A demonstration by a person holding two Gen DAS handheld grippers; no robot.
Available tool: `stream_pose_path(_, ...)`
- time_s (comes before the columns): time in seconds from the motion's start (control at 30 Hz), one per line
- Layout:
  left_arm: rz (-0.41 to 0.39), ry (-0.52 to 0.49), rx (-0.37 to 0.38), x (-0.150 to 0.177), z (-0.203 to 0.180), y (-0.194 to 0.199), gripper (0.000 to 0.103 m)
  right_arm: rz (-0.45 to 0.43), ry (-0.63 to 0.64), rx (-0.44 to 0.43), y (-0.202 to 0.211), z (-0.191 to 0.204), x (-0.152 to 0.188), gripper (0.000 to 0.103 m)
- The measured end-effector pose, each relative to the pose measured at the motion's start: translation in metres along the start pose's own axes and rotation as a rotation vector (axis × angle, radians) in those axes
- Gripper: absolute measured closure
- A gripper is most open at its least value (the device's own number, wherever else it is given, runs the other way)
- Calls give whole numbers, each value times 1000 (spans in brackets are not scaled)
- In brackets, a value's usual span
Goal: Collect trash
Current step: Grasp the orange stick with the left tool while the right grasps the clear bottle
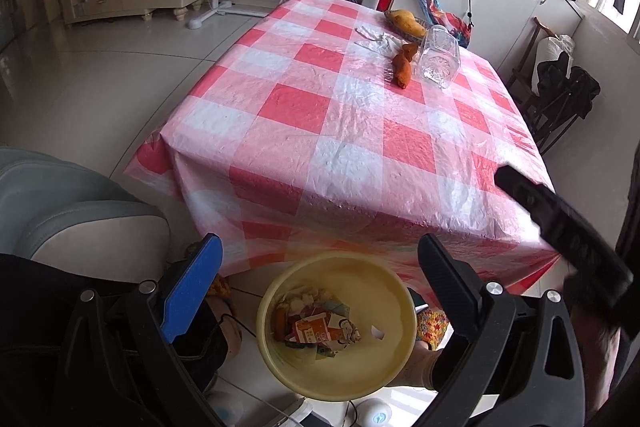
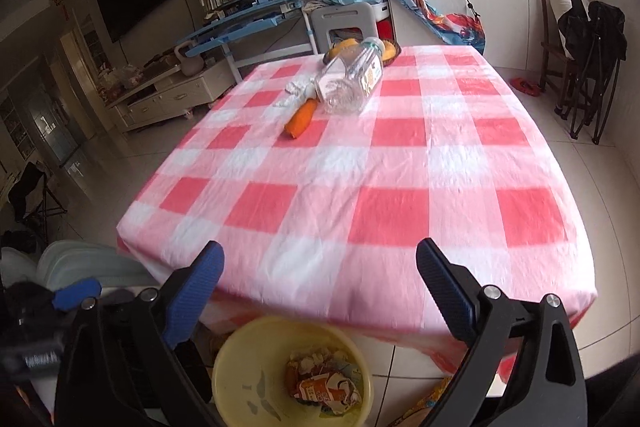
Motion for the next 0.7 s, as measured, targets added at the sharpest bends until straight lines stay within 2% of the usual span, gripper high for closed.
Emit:
stream_pose_path(0.17, -8, -6, -7, -12, -4, -2, 8, -11, 46, 41, -44, -11, -68, 10)
stream_pose_path(0.33, -13, -40, 2, -17, -17, -3, 8, 46, 64, 108, -105, -29, -115, 10)
stream_pose_path(0.5, -7, -98, 22, -40, -31, -3, 8, 136, 84, 153, -156, -48, -125, 11)
stream_pose_path(0.53, -4, -95, 31, -48, -33, -5, 8, 145, 85, 149, -161, -52, -123, 14)
stream_pose_path(0.57, -5, -89, 37, -57, -34, -5, 8, 157, 84, 133, -165, -55, -120, 21)
stream_pose_path(0.63, -15, -76, 36, -79, -36, -10, 8, 168, 86, 88, -166, -59, -114, 30)
stream_pose_path(0.7, -26, -70, 31, -105, -41, -18, 8, 171, 112, 72, -161, -66, -109, 33)
Point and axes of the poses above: each gripper's, at about its wrist camera, not at the fingertips, and y roughly against the way its jaws point, z to its left, x to its underside, the point moved 10 cm from there along -y, roughly the way its jaws point, and after that the axes turned 9 degrees about y, right-handed, at the moved point
